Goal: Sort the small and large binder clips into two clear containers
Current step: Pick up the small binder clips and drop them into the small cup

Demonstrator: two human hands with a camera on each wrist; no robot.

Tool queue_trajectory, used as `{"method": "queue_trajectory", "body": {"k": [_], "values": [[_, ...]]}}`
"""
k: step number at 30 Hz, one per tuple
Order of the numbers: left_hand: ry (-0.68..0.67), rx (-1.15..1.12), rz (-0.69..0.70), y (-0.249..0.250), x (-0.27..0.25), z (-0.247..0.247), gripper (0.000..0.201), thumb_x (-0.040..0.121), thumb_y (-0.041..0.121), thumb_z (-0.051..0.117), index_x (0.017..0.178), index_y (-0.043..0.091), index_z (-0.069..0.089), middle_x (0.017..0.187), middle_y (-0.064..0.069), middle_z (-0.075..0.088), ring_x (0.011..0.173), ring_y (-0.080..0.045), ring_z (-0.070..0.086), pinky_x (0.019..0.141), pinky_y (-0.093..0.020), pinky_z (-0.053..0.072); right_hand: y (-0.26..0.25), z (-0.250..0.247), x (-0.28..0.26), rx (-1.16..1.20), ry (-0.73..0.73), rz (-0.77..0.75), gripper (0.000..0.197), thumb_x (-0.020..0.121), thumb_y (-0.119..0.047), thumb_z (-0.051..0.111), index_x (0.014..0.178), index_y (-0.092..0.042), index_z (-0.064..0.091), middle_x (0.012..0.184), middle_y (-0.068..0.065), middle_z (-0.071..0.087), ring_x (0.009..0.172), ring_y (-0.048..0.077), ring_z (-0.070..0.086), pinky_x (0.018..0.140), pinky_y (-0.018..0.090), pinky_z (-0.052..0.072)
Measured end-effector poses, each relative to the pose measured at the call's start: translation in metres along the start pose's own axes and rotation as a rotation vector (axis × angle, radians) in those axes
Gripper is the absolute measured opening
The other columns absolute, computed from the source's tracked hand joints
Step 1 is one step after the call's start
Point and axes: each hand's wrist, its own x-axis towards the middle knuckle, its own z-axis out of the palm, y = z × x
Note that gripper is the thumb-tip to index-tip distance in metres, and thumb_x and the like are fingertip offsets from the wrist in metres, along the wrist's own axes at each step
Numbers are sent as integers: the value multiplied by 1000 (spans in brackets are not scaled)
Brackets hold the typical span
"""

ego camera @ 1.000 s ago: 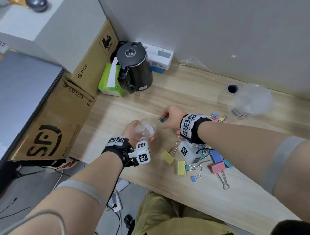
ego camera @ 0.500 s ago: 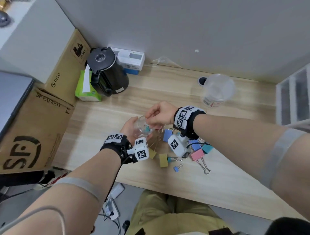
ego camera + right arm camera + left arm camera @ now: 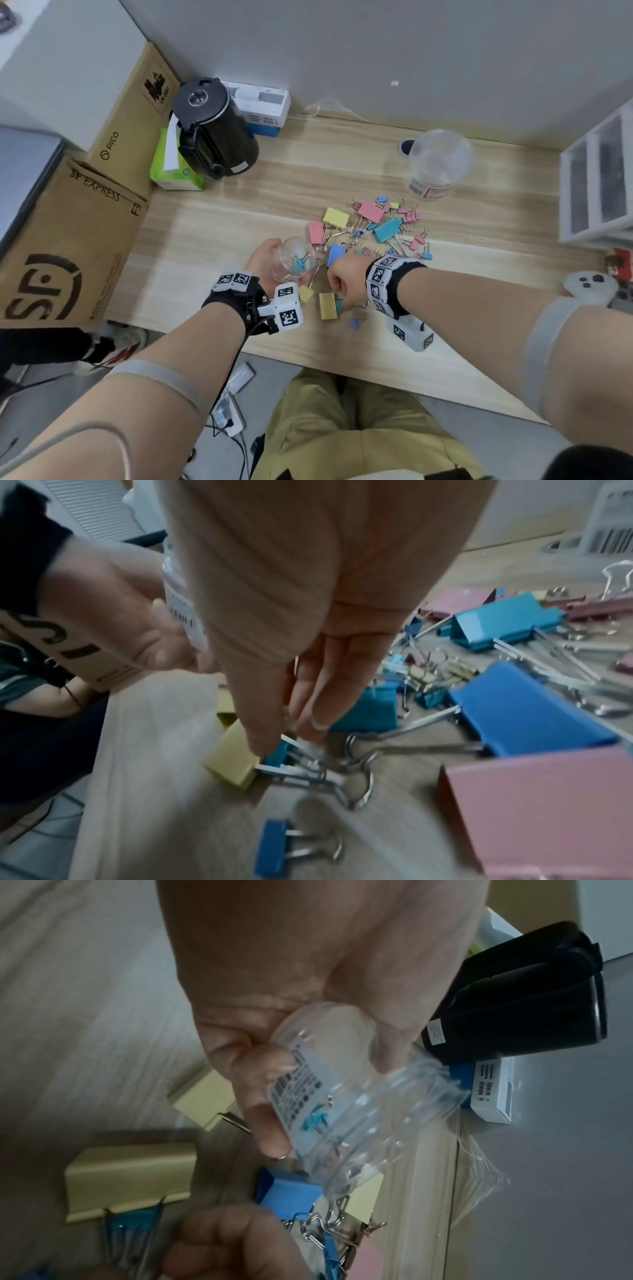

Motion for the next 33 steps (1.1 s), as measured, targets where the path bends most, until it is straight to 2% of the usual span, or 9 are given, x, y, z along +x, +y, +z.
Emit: {"method": "queue_trajectory", "body": {"k": [5,9,12,15,22,26,29,31,33], "values": [[-8,-29,-3,-8,-1,-6,49,102,42,41,100,-1,63,83,-21,74,63,-31,70,56,-33,58,-4,21,2,-83,73,-30,30,63,-30,78,82,-22,57,78,-5,62,72,19,61,61,33,54],[-2,-25,12,-11,-4,-7,48,102,42,41,101,0,63,81,-20,74,64,-30,70,58,-32,58,-5,22,5,-214,70,-39,23,67,-26,74,75,-21,53,76,-1,61,71,23,61,61,33,53],[16,-19,17,-11,-2,-10,47,100,43,45,106,0,64,87,-21,74,74,-32,69,62,-35,58,-5,24,7,-281,95,-46,10,77,-24,69,82,-17,63,85,0,63,77,24,62,67,36,56],[34,-14,25,-12,-1,-10,47,100,43,45,104,0,65,87,-21,74,79,-31,66,70,-39,54,-4,24,8,-277,144,-57,8,82,-21,66,87,-16,66,90,0,63,82,24,62,72,37,56],[42,-52,19,-14,-1,-12,48,99,45,48,107,1,65,88,-21,74,70,-30,71,61,-33,59,-4,26,12,-227,196,-77,9,82,-13,62,76,-16,56,90,1,60,80,25,59,68,34,52],[51,-65,27,-14,-2,-13,50,98,45,50,113,0,63,95,-22,73,80,-32,68,62,-34,60,-3,25,13,-218,182,-73,8,82,-10,59,78,-17,58,79,0,58,78,25,61,71,36,55],[66,-61,28,-13,-2,-14,52,98,45,50,121,0,62,101,-22,71,81,-33,68,60,-35,60,0,25,12,-146,211,-87,10,81,-11,56,88,-19,55,83,0,62,78,25,60,72,38,55],[74,-43,34,-12,-4,-11,52,99,45,48,118,-2,62,95,-24,73,82,-33,67,64,-37,58,2,23,9,-77,244,-105,21,83,-13,54,102,-20,57,88,-2,63,81,23,59,70,35,51],[88,-36,40,-9,-7,-10,50,100,44,48,108,-3,62,82,-23,74,80,-34,65,75,-39,54,3,19,3,-38,257,-148,24,83,-12,52,104,-19,63,93,-2,63,83,22,58,71,34,50]]}}
